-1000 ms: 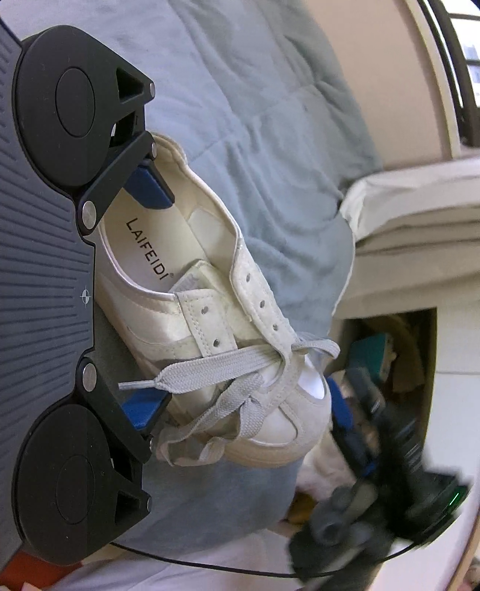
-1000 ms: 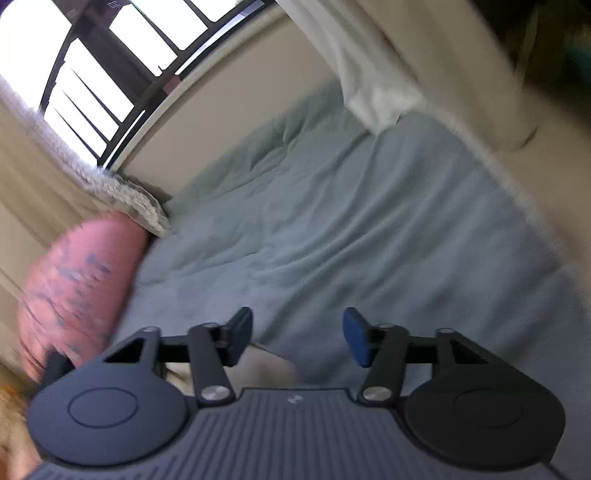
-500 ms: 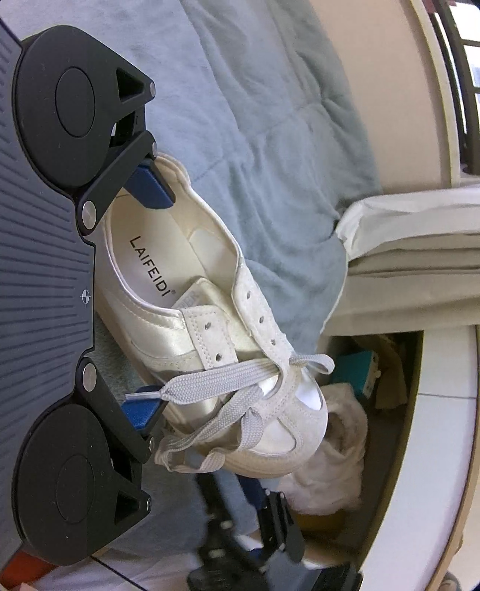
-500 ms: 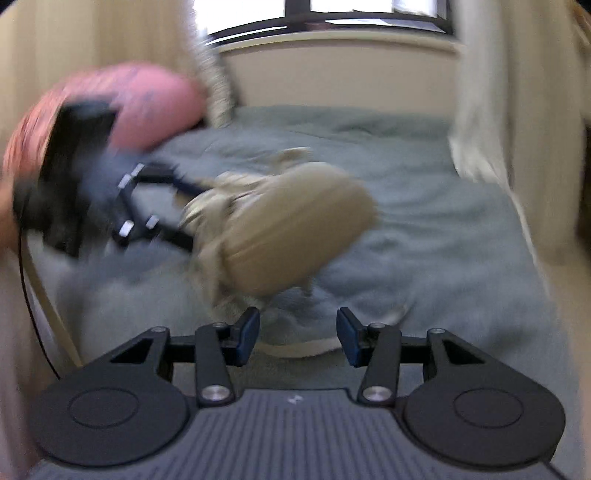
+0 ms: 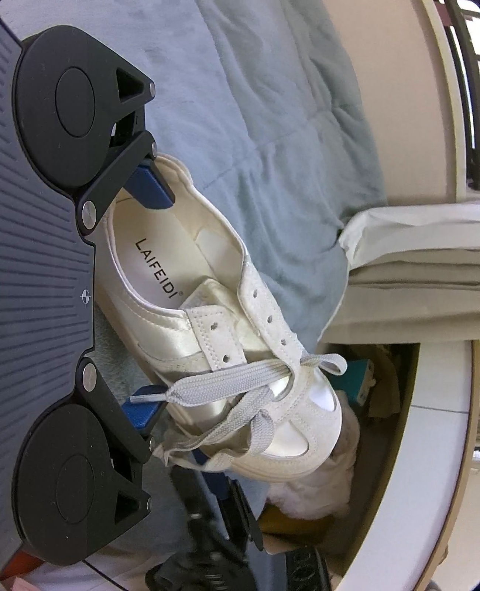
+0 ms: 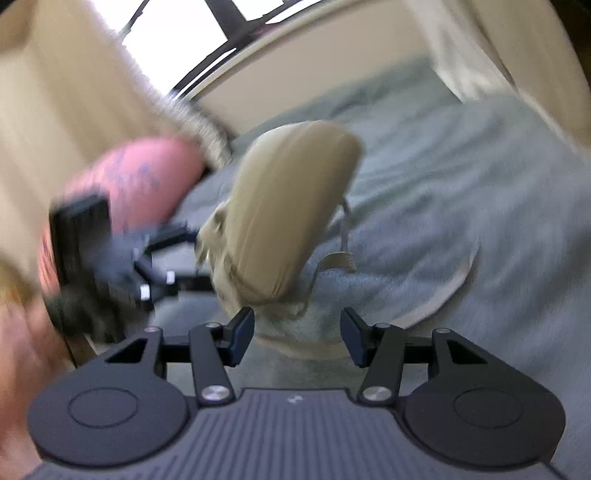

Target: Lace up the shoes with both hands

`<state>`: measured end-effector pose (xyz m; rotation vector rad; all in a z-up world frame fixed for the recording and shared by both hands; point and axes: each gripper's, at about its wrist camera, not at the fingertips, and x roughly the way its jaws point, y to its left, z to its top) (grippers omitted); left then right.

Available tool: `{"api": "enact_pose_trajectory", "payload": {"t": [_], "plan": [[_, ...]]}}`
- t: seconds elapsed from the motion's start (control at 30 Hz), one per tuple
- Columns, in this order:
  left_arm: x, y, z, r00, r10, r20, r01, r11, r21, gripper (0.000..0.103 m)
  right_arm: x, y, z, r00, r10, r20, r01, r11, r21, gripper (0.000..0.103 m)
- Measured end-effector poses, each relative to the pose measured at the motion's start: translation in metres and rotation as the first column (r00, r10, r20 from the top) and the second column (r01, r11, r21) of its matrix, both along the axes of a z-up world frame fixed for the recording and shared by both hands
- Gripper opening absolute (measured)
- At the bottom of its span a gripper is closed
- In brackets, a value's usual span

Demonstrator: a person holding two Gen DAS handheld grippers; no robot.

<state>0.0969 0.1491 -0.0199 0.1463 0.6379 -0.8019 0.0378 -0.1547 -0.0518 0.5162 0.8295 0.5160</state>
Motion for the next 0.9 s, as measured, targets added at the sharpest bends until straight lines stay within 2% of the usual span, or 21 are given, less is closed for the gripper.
{"api": "enact_pose_trajectory", "payload": {"t": [0.07, 0.1, 0.17, 0.2, 0.33, 0.47, 0.53, 0.6, 0.67, 0.7, 0.9], "plan": [[0.0, 0.001, 0.0, 1.0, 0.001, -0.002, -0.001, 1.0, -0.005, 0.103, 0.003, -0.018, -0.014, 0.986, -0.112, -0.128, 0.128, 0.983, 0.131, 0.054], [0.001, 0.002, 0.0, 1.0, 0.003, -0.006, -0.003, 1.0, -0.01, 0.103, 0.003, -0.026, -0.022, 0.972, -0.149, -0.185, 0.186, 0.961, 0.204, 0.051], [0.003, 0.003, 0.0, 1.0, 0.007, -0.014, -0.008, 1.0, -0.019, 0.103, 0.005, -0.035, -0.032, 0.958, -0.15, -0.242, 0.226, 0.919, 0.322, 0.049], [0.003, 0.004, 0.0, 1.0, 0.008, -0.016, -0.008, 1.0, -0.021, 0.103, 0.007, -0.034, -0.033, 0.96, -0.143, -0.243, 0.219, 0.919, 0.328, 0.047], [0.003, 0.005, -0.001, 1.0, 0.006, -0.018, -0.007, 1.0, -0.026, 0.103, 0.019, -0.02, -0.023, 0.977, -0.114, -0.181, 0.155, 0.962, 0.227, 0.047], [0.005, 0.009, -0.001, 0.999, 0.014, -0.029, -0.015, 0.999, -0.045, 0.103, 0.031, -0.008, -0.016, 0.988, -0.083, -0.131, 0.106, 0.977, 0.182, 0.047], [0.007, 0.011, -0.001, 0.999, 0.023, -0.04, -0.026, 0.998, -0.058, 0.103, 0.04, -0.002, -0.014, 0.99, -0.058, -0.132, 0.074, 0.989, 0.124, 0.048], [0.009, 0.013, -0.002, 0.998, 0.032, -0.052, -0.036, 0.997, -0.071, 0.103, 0.041, 0.008, -0.008, 0.995, -0.029, -0.095, 0.032, 0.999, 0.032, 0.048], [0.009, 0.013, -0.002, 0.998, 0.031, -0.051, -0.034, 0.997, -0.072, 0.103, 0.04, 0.01, -0.007, 0.998, 0.012, -0.056, -0.007, 0.996, 0.089, 0.047], [0.009, 0.014, -0.002, 0.998, 0.03, -0.052, -0.034, 0.997, -0.074, 0.103, 0.04, 0.01, -0.009, 0.998, 0.013, -0.055, -0.006, 0.994, 0.111, 0.043], [0.013, 0.022, -0.003, 0.996, 0.041, -0.083, -0.05, 0.992, -0.116, 0.103, 0.045, 0.003, -0.029, 0.998, -0.003, -0.07, 0.023, 0.959, 0.283, 0.044]]}}
